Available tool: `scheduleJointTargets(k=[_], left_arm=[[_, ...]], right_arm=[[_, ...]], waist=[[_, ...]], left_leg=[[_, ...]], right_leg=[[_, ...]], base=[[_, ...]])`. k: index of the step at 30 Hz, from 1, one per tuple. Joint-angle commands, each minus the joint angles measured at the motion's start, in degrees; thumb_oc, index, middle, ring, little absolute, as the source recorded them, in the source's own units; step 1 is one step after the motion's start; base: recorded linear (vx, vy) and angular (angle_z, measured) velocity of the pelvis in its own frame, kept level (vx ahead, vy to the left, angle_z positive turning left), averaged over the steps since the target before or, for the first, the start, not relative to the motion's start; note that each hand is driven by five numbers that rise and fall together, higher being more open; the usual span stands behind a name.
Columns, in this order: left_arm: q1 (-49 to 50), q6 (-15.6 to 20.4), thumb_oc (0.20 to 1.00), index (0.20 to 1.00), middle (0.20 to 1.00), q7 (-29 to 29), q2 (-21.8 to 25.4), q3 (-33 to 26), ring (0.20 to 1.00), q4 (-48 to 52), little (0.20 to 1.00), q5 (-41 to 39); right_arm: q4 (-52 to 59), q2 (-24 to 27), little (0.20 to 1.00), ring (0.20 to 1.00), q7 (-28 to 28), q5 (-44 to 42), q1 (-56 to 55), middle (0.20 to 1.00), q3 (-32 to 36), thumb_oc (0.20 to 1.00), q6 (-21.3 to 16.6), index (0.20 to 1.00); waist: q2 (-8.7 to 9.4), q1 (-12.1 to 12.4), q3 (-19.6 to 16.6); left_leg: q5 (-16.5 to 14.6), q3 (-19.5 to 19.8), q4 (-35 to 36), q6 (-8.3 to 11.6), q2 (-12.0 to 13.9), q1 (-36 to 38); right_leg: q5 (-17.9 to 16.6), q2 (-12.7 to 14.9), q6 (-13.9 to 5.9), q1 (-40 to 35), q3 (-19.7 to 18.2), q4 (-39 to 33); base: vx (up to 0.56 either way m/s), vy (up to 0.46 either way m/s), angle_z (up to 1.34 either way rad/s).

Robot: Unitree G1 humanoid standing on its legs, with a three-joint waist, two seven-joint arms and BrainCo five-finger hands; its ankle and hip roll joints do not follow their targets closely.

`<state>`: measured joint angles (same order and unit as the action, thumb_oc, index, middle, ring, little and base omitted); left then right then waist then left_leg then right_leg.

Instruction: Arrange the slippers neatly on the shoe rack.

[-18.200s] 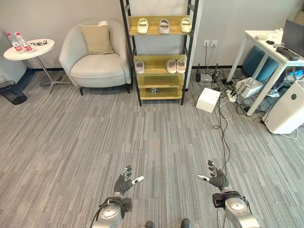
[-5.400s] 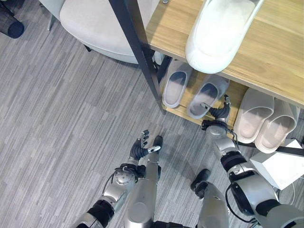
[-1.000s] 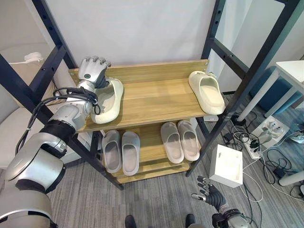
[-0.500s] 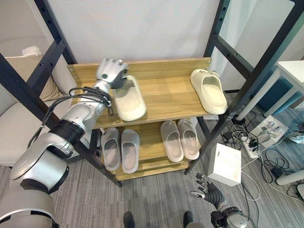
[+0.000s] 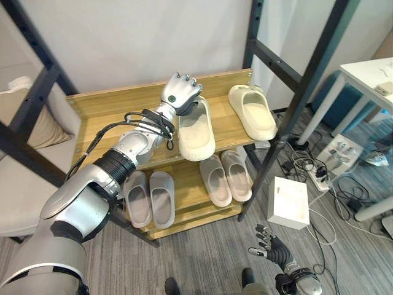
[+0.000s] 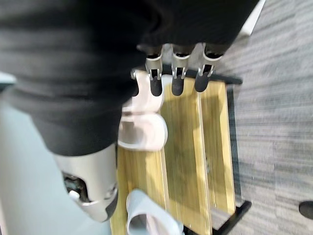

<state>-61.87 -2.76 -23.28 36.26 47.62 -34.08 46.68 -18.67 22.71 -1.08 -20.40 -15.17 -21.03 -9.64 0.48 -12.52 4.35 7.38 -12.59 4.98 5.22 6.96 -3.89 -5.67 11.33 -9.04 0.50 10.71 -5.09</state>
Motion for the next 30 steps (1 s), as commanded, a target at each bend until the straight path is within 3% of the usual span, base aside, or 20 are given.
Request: scheduleJointTargets(k=[1, 16, 17, 30], left_arm=[[-13.9, -2.5, 0.2, 0.2, 0.2, -3.4, 0.0, -0.7, 0.2, -8.1, 0.2, 1.6], [-21.7, -6.6, 0.2, 0.2, 0.2, -5.1, -6.2, 1.6, 0.2, -22.3, 0.2, 1.2], [-21.7, -6.6, 1.0, 1.0, 1.0, -4.7, -6.2, 1.9, 1.0, -23.4, 1.0, 1.1], [-21.2, -5.6, 1.0, 1.0, 1.0, -3.6, -5.1, 2.5, 1.0, -24.5, 1.0, 0.0]], right_arm=[[5.5, 1.9, 1.0, 1.0, 0.4, -1.2, 1.3, 1.0, 2.8, 1.0, -3.6, 1.0], [5.4, 3.6, 1.0, 1.0, 0.6, -2.3, -0.9, 1.0, 2.8, 1.0, -4.5, 1.0], [5.6, 3.5, 1.0, 1.0, 0.6, -2.4, -1.1, 1.0, 2.7, 1.0, -4.5, 1.0], [2.6, 3.1, 1.0, 1.0, 0.2, -2.4, -0.7, 1.0, 1.6, 1.0, -4.1, 1.0]], waist=[[-0.44, -0.5, 2.8], [-1.35, -3.9, 2.5], [-1.47, -4.0, 2.4], [-1.2, -2.8, 1.2]], left_leg=[[-13.5, 1.1, 0.0, -3.57, -3.3, 7.0], [-13.6, -1.2, 0.0, -3.25, -2.8, 7.6], [-13.7, -1.6, 0.0, -3.22, -2.8, 7.7], [-13.7, -1.2, 0.0, -3.07, -2.5, 8.3]], right_leg=[[8.8, -4.8, 0.53, -2.6, 2.7, 0.1], [8.8, -5.2, 0.5, -1.9, 0.6, 0.1], [8.8, -5.3, 0.45, -1.8, 0.4, 0.1], [9.1, -5.6, 0.56, -2.9, 1.4, 0.1]], base=[[0.02, -0.036, -0.14], [0.03, -0.026, -0.08], [0.01, -0.006, -0.1], [-0.01, -0.002, -0.04]])
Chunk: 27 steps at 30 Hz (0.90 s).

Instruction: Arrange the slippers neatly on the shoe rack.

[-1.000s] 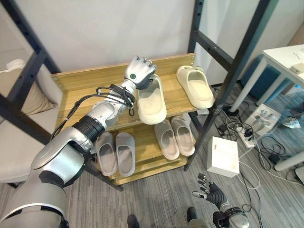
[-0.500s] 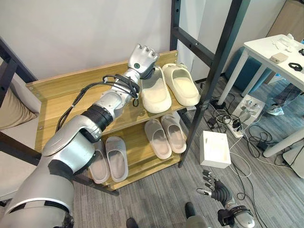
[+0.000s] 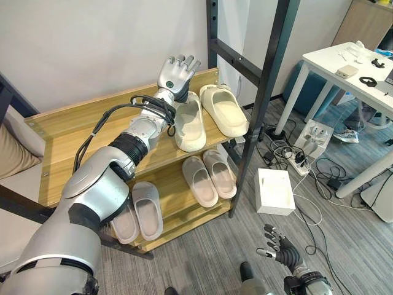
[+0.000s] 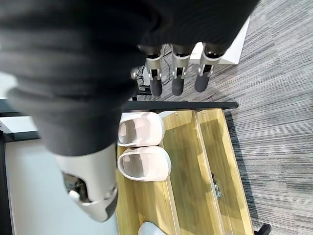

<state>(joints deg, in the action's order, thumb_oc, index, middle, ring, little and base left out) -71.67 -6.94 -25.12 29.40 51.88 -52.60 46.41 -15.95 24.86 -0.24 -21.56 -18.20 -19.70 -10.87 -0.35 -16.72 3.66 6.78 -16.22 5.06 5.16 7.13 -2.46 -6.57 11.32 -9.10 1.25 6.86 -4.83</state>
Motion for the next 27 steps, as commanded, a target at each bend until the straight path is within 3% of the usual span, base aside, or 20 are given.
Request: scheduleJointTargets(k=[1, 6, 9, 12, 16, 19, 20, 21, 22, 24, 25, 26, 27], left_arm=[[-11.5, -1.3, 1.0, 1.0, 1.0, -2.1, 2.3, -2.4, 1.0, -4.9, 1.0, -0.5], [-11.4, -0.8, 1.0, 1.0, 1.0, -2.5, 4.5, -4.9, 1.0, 2.8, 1.0, -2.5], [-5.0, 2.1, 1.0, 1.0, 1.0, -2.5, 7.4, -12.2, 1.0, 18.9, 1.0, -6.7], [7.9, 7.5, 1.0, 1.0, 1.0, -0.9, 7.7, -22.5, 1.0, 33.8, 1.0, -15.0], [24.9, 15.2, 1.0, 1.0, 1.0, 2.5, 1.2, -31.3, 1.0, 44.6, 1.0, -33.4], [34.3, 19.7, 1.0, 1.0, 1.0, 6.7, -4.2, -32.3, 1.0, 50.2, 1.0, -48.4], [34.3, 19.7, 1.0, 1.0, 1.0, 6.8, -4.2, -32.3, 1.0, 50.2, 1.0, -48.4], [36.6, 20.7, 1.0, 1.0, 1.0, 8.3, -5.4, -31.8, 1.0, 51.6, 1.0, -53.5], [39.4, 20.7, 1.0, 1.0, 1.0, 11.2, -7.1, -30.0, 1.0, 53.0, 1.0, -61.5], [39.8, 20.4, 1.0, 1.0, 1.0, 12.4, -7.4, -29.0, 1.0, 53.2, 1.0, -64.4], [39.7, 19.3, 1.0, 1.0, 1.0, 15.3, -8.2, -26.5, 1.0, 52.2, 1.0, -72.3], [39.7, 19.4, 1.0, 1.0, 1.0, 15.4, -8.1, -26.5, 1.0, 52.2, 1.0, -72.3], [38.6, 18.3, 1.0, 1.0, 1.0, 17.3, -8.0, -25.1, 1.0, 52.1, 1.0, -78.7]], right_arm=[[-0.3, 0.7, 1.0, 1.0, -0.7, -1.0, 2.4, 1.0, 0.0, 1.0, -2.9, 1.0], [-0.7, -0.1, 1.0, 1.0, -0.7, -0.8, 2.8, 1.0, -0.2, 1.0, -2.5, 1.0], [-0.8, -2.1, 1.0, 1.0, -0.3, -1.0, 3.2, 1.0, 0.6, 1.0, -1.9, 1.0], [-0.3, -3.8, 1.0, 1.0, 0.2, -0.3, 3.0, 1.0, 1.5, 1.0, -1.3, 1.0], [-1.1, -6.4, 1.0, 1.0, 1.5, 1.6, 3.6, 1.0, 2.1, 1.0, 0.5, 1.0], [-1.7, -7.3, 1.0, 1.0, 1.9, 2.2, 4.6, 1.0, 1.9, 1.0, 1.7, 1.0], [-1.7, -7.3, 1.0, 1.0, 1.9, 2.2, 4.6, 1.0, 1.8, 1.0, 1.7, 1.0], [-2.1, -7.6, 1.0, 1.0, 2.1, 2.2, 5.2, 1.0, 1.8, 1.0, 2.0, 1.0], [-2.7, -7.8, 1.0, 1.0, 2.4, 1.9, 6.4, 1.0, 1.4, 1.0, 2.8, 1.0], [-3.1, -7.7, 1.0, 1.0, 2.5, 1.8, 6.9, 1.0, 1.4, 1.0, 3.2, 1.0], [-3.4, -7.2, 1.0, 1.0, 2.4, 1.7, 8.2, 1.0, 0.9, 1.0, 4.2, 1.0], [-3.4, -7.2, 1.0, 1.0, 2.4, 1.7, 8.2, 1.0, 1.0, 1.0, 4.2, 1.0], [-3.2, -6.8, 1.0, 1.0, 2.0, 1.7, 8.8, 1.0, 0.4, 1.0, 5.0, 1.0]], waist=[[-0.31, 1.7, 1.9], [0.07, 2.9, 1.8], [0.8, 4.9, 2.1], [1.1, 6.3, 2.4], [1.37, 8.2, 2.2], [1.43, 9.6, 2.3], [1.46, 9.5, 2.2], [1.51, 9.9, 2.1], [1.57, 10.3, 2.1], [1.56, 10.5, 1.9], [1.46, 10.6, 1.7], [1.47, 10.6, 1.7], [1.36, 10.6, 1.4]], left_leg=[[-13.1, 2.6, -0.1, -3.0, -2.8, 6.8], [-13.0, 3.4, -0.1, -3.08, -2.8, 6.5], [-12.7, 4.8, -0.1, -3.18, -3.0, 6.0], [-12.6, 6.1, -0.1, -3.3, -3.2, 5.9], [-12.2, 7.5, -0.1, -3.73, -3.6, 5.3], [-12.0, 8.4, -0.1, -3.99, -3.8, 5.2], [-11.9, 8.5, -0.1, -4.03, -3.9, 5.1], [-11.8, 8.8, -0.1, -4.09, -4.0, 4.9], [-11.7, 9.3, -0.1, -4.2, -4.2, 4.7], [-11.6, 9.5, -0.1, -4.22, -4.2, 4.7], [-11.6, 9.8, -0.1, -4.21, -4.3, 4.6], [-11.6, 9.8, -0.1, -4.21, -4.3, 4.6], [-11.5, 10.0, -0.1, -4.2, -4.4, 4.5]], right_leg=[[10.0, -5.6, 0.62, -3.7, 5.4, -0.2], [10.0, -5.6, 0.7, -3.9, 6.2, -0.2], [10.1, -5.6, 0.96, -4.4, 7.6, -0.2], [10.3, -5.6, 1.26, -5.0, 8.7, -0.2], [10.2, -5.4, 1.67, -5.1, 9.8, -0.2], [10.3, -5.2, 1.91, -5.5, 10.5, -0.2], [10.2, -5.2, 1.9, -5.4, 10.5, -0.2], [10.2, -5.1, 1.93, -5.5, 10.7, -0.2], [10.2, -5.0, 1.94, -5.5, 11.1, -0.2], [10.2, -5.0, 1.93, -5.5, 11.3, -0.2], [10.2, -4.9, 1.88, -5.7, 11.6, -0.2], [10.2, -4.9, 1.87, -5.7, 11.6, -0.2], [10.2, -4.9, 1.79, -5.8, 11.9, -0.2]], base=[[-0.03, 0.009, 0.01], [-0.03, 0.005, 0.07], [-0.05, -0.009, 0.14], [-0.04, 0.004, 0.27], [-0.03, 0.019, 0.27], [-0.02, 0.016, 0.26], [-0.02, 0.017, 0.23], [-0.02, 0.025, 0.19], [-0.02, 0.031, 0.11], [-0.01, 0.022, 0.13], [-0.01, 0.013, 0.17], [-0.02, 0.022, 0.14], [0.0, 0.0, 0.0]])
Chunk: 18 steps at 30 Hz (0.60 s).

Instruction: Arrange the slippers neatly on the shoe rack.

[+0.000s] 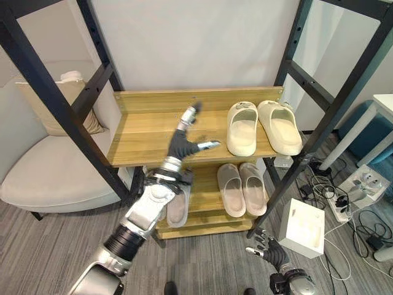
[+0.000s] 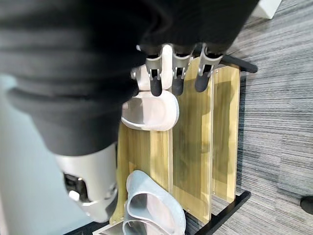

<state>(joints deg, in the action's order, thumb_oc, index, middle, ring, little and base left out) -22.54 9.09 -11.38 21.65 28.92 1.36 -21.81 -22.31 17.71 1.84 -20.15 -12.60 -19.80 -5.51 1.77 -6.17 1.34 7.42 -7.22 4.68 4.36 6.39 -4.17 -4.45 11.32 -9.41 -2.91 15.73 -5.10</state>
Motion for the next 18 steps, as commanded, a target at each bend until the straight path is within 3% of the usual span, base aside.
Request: scheduleJointTargets(k=[1, 3, 5, 7, 10, 13, 18], left_arm=[[-11.0, 1.5, 1.0, 1.0, 1.0, 4.3, -0.1, -1.2, 1.0, -1.9, 1.0, -13.6], [-12.7, -0.7, 1.0, 1.0, 1.0, 5.9, 1.5, 1.8, 1.0, -2.8, 1.0, -19.7], [-16.4, -3.2, 1.0, 1.0, 1.0, 6.8, 3.8, 5.7, 1.0, -5.1, 1.0, -21.9], [-17.6, -4.0, 1.0, 1.0, 1.0, 6.7, 3.0, 7.2, 1.0, -6.7, 1.0, -21.4], [-19.5, -4.2, 1.0, 1.0, 1.0, 4.7, -2.0, 7.0, 1.0, -11.7, 1.0, -16.9], [-19.9, -3.3, 1.0, 1.0, 1.0, 1.2, -4.4, 4.0, 1.0, -13.7, 1.0, -6.6], [-19.4, -2.5, 1.0, 1.0, 1.0, -2.8, -4.2, 0.2, 1.0, -15.9, 1.0, 2.8]], right_arm=[[3.2, 0.5, 1.0, 1.0, -0.1, 0.1, 3.4, 1.0, 0.3, 1.0, 0.1, 1.0], [3.7, 0.8, 1.0, 1.0, -0.3, 0.0, 3.8, 1.0, -0.2, 1.0, 1.4, 1.0], [4.1, 0.7, 1.0, 1.0, -0.6, 0.2, 4.6, 1.0, -1.5, 1.0, 2.8, 1.0], [4.0, 0.4, 1.0, 1.0, -0.6, 0.1, 4.9, 1.0, -2.2, 1.0, 3.2, 1.0], [3.2, -0.5, 1.0, 1.0, -0.1, -0.5, 5.8, 1.0, -3.2, 1.0, 3.3, 1.0], [1.4, -1.2, 1.0, 1.0, 0.7, -0.7, 6.5, 1.0, -3.0, 1.0, 2.0, 1.0], [0.0, -1.6, 1.0, 1.0, 1.7, -0.7, 6.8, 1.0, -2.2, 1.0, 0.2, 1.0]], waist=[[-0.85, 0.0, 3.6], [-1.28, -0.1, 3.2], [-1.89, -0.5, 2.9], [-2.12, -0.7, 2.8], [-2.58, -1.1, 2.7], [-2.52, -0.9, 3.1], [-2.26, -0.6, 3.4]], left_leg=[[-12.1, 1.2, 0.3, -3.38, -3.7, 6.1], [-12.0, 1.0, 0.3, -3.34, -3.8, 6.0], [-11.9, 1.0, 0.3, -3.34, -3.8, 6.0], [-11.9, 0.9, 0.3, -3.33, -3.9, 6.0], [-11.9, 0.7, 0.3, -3.41, -4.0, 6.0], [-11.8, 0.9, 0.3, -3.49, -4.0, 6.1], [-11.8, 1.3, 0.3, -3.39, -4.1, 6.1]], right_leg=[[8.1, -4.9, 2.06, -1.6, 3.1, 0.1], [8.0, -4.8, 1.9, -1.5, 3.1, 0.1], [8.0, -4.7, 1.77, -1.4, 3.1, 0.1], [8.0, -4.7, 1.72, -1.4, 3.0, 0.1], [8.0, -4.5, 1.81, -1.3, 2.9, 0.1], [8.0, -4.4, 2.08, -1.4, 3.0, 0.1], [8.2, -4.4, 2.29, -1.7, 3.6, 0.1]], base=[[0.0, 0.0, 0.0], [0.0, 0.0, 0.0], [0.0, 0.0, 0.0], [0.0, 0.0, 0.0], [0.0, 0.0, 0.0], [-0.01, -0.008, -0.07], [0.0, -0.005, 0.0]])
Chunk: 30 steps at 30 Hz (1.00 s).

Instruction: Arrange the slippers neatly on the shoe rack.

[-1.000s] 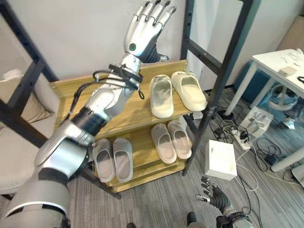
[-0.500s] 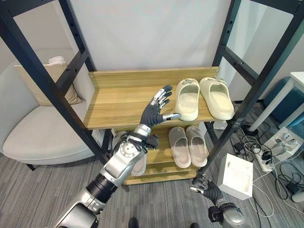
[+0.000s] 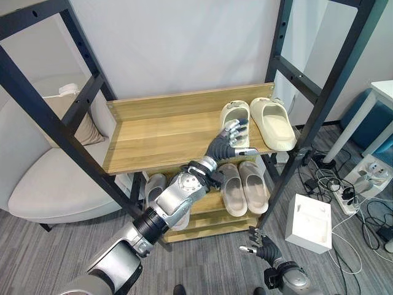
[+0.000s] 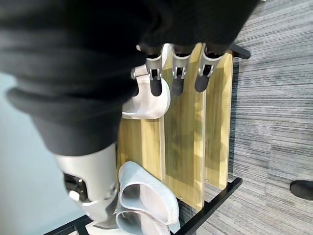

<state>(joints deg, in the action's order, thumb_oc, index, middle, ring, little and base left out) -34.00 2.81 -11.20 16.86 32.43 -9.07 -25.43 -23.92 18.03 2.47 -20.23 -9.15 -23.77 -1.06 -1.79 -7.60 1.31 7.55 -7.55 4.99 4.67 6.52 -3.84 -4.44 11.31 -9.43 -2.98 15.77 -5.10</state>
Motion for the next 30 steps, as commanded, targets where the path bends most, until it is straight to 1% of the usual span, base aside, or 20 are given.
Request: scheduleJointTargets(k=[1, 6, 10, 13, 19, 23, 27, 28, 30], left_arm=[[-7.4, 3.8, 1.0, 1.0, 1.0, -3.5, 0.7, -3.9, 1.0, -5.8, 1.0, 6.9], [-3.7, 3.7, 1.0, 1.0, 1.0, -4.4, 2.4, -6.5, 1.0, -7.3, 1.0, 9.3], [-2.7, 2.8, 1.0, 1.0, 1.0, -3.0, 2.0, -5.7, 1.0, -8.6, 1.0, 9.7], [-0.5, 1.8, 1.0, 1.0, 1.0, 0.4, 0.6, -3.5, 1.0, -9.5, 1.0, 6.3], [0.9, 0.3, 1.0, 1.0, 1.0, 4.4, -2.4, 0.7, 1.0, -10.9, 1.0, -1.1], [-0.8, 0.1, 1.0, 1.0, 1.0, 4.3, -5.3, 2.2, 1.0, -13.2, 1.0, -3.1], [-3.1, 0.7, 1.0, 1.0, 1.0, 3.5, -8.3, 2.7, 1.0, -14.7, 1.0, -5.8], [-3.1, 0.7, 1.0, 1.0, 1.0, 3.5, -8.3, 2.7, 1.0, -14.7, 1.0, -5.8], [-5.5, 1.1, 1.0, 1.0, 1.0, 3.2, -10.1, 2.9, 1.0, -15.2, 1.0, -7.5]], right_arm=[[1.5, -1.9, 1.0, 1.0, 1.2, -0.7, 3.4, 1.0, 1.8, 1.0, -4.5, 1.0], [1.3, -1.9, 1.0, 1.0, 1.5, -0.5, 3.3, 1.0, 2.3, 1.0, -4.9, 1.0], [1.3, -1.6, 1.0, 1.0, 1.4, -0.3, 3.6, 1.0, 2.4, 1.0, -4.6, 1.0], [1.2, -1.1, 1.0, 1.0, 1.1, 0.3, 4.0, 1.0, 2.4, 1.0, -3.6, 1.0], [-0.7, -1.0, 1.0, 1.0, 0.9, -0.2, 7.0, 1.0, 1.9, 1.0, -1.2, 1.0], [-2.8, -1.5, 1.0, 1.0, 1.4, -1.1, 9.7, 1.0, 1.2, 1.0, -0.6, 1.0], [-4.3, -1.9, 1.0, 1.0, 1.9, -1.4, 11.1, 1.0, 0.7, 1.0, -0.6, 1.0], [-4.3, -1.9, 1.0, 1.0, 1.9, -1.4, 11.1, 1.0, 0.7, 1.0, -0.6, 1.0], [-4.9, -2.1, 1.0, 1.0, 2.0, -1.4, 10.7, 1.0, 0.3, 1.0, -0.7, 1.0]], waist=[[1.35, 0.9, 3.5], [1.45, 1.2, 3.7], [1.46, 1.3, 3.8], [1.31, 1.1, 3.9], [1.0, 1.1, 3.7], [0.97, 0.9, 3.5], [0.86, 0.6, 3.5], [0.86, 0.6, 3.5], [0.77, 0.1, 3.3]], left_leg=[[-11.9, 1.6, 0.0, -3.68, -4.2, 5.8], [-11.9, 1.7, 0.0, -3.63, -4.2, 5.9], [-12.0, 1.7, 0.0, -3.7, -4.2, 6.0], [-12.1, 1.6, 0.0, -3.81, -4.3, 5.9], [-12.4, 1.6, 0.0, -3.94, -4.5, 5.9], [-12.5, 1.6, 0.0, -3.99, -4.5, 5.9], [-12.6, 1.5, 0.0, -3.99, -4.5, 6.0], [-12.6, 1.5, 0.0, -3.99, -4.5, 6.0], [-12.7, 1.3, 0.0, -3.93, -4.4, 6.2]], right_leg=[[8.2, -4.4, 2.3, -1.7, 3.6, 0.1], [8.4, -4.3, 2.35, -1.9, 4.0, 0.1], [8.4, -4.3, 2.33, -1.9, 4.0, 0.1], [8.3, -4.2, 2.3, -1.9, 3.9, 0.1], [8.2, -4.2, 2.28, -1.8, 3.5, 0.1], [8.0, -4.2, 2.34, -1.7, 3.2, 0.1], [8.0, -4.2, 2.43, -1.7, 2.9, 0.1], [8.0, -4.2, 2.43, -1.7, 2.9, 0.1], [8.1, -4.2, 2.43, -1.7, 2.9, 0.1]], base=[[0.01, -0.009, 0.07], [0.01, -0.004, 0.03], [0.0, 0.0, 0.0], [0.0, 0.0, 0.0], [0.0, 0.0, 0.0], [0.0, 0.0, 0.0], [0.0, 0.0, 0.0], [0.0, 0.0, 0.0], [0.0, 0.0, 0.0]])
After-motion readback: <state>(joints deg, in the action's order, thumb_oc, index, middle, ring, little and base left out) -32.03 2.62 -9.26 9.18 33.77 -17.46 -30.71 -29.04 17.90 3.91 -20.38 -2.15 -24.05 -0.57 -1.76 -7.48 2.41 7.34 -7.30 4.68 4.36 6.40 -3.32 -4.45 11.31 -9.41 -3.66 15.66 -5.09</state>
